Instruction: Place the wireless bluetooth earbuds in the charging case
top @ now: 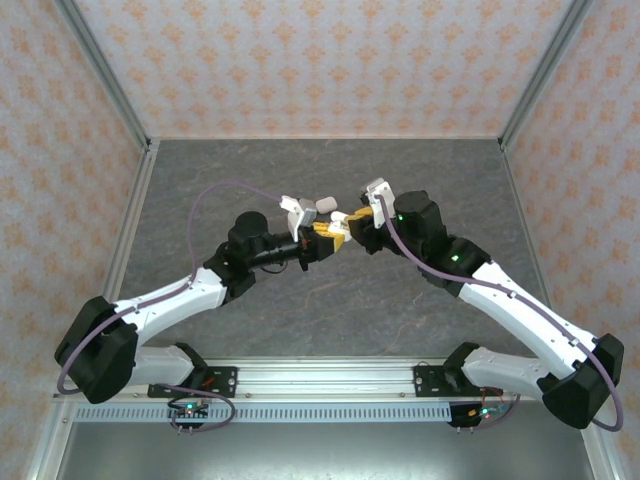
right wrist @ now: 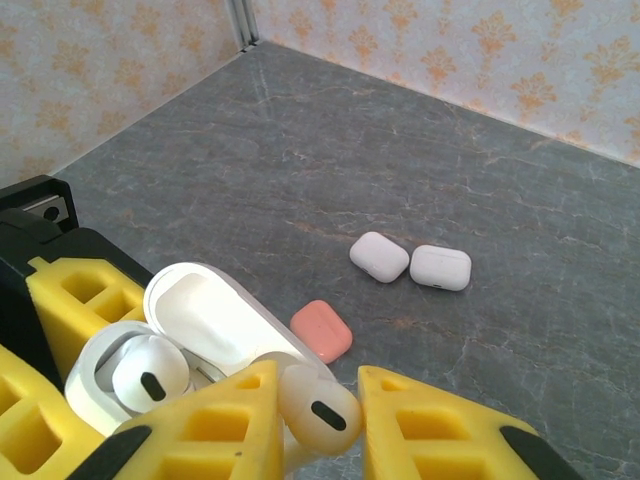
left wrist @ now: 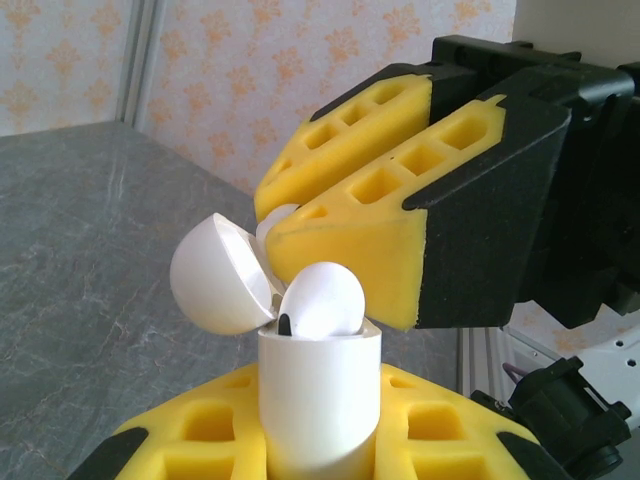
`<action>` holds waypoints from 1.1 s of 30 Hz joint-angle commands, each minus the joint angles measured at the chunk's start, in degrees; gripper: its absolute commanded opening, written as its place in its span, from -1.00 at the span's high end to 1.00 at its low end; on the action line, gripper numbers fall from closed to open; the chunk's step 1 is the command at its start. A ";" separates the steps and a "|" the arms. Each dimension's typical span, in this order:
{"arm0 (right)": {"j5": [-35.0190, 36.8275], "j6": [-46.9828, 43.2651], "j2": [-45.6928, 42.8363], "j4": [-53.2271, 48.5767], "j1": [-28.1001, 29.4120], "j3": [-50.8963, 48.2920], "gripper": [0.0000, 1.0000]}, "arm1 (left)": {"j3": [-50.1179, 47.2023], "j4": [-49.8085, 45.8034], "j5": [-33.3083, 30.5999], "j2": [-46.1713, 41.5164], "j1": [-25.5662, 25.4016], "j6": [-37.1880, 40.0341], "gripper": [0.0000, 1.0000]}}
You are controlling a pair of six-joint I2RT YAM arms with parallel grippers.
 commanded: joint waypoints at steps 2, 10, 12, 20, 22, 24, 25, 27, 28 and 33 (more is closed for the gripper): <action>-1.45 -0.14 -0.50 -1.47 0.36 0.50 0.56 | 0.28 3.79 -0.19 -1.63 -0.35 0.54 1.00; -6.71 2.24 -0.63 -1.54 0.36 0.91 0.53 | -0.39 4.95 -0.16 -2.02 -0.36 0.37 1.00; -7.21 2.76 -0.58 -2.08 0.36 1.18 0.52 | -0.62 5.24 -0.38 -2.36 -0.36 0.53 1.00; -6.84 4.20 -0.59 -3.72 0.31 1.94 0.50 | -1.75 5.77 -1.16 -3.96 -0.35 0.72 1.00; -6.98 4.78 -0.48 -3.90 0.18 2.15 0.49 | -1.91 5.97 -1.26 -4.06 -0.36 0.81 1.00; -7.59 5.61 -0.29 -4.11 0.01 2.70 0.48 | -2.00 6.14 -1.18 -4.20 -0.36 0.82 1.00; -8.20 6.07 -0.09 -4.44 -0.15 3.14 0.48 | -2.15 6.24 -1.18 -4.31 -0.40 0.73 1.00; -9.01 6.62 0.12 -5.01 -0.34 3.86 0.48 | -2.16 6.25 -1.24 -4.41 -0.36 0.80 1.00; -9.44 6.80 0.20 -5.18 -0.50 4.07 0.48 | -2.15 6.29 -1.22 -4.50 -0.36 0.80 1.00; -10.05 7.58 0.60 -5.16 -1.00 4.44 0.48 | -2.03 6.29 -1.09 -4.42 -0.40 0.72 1.00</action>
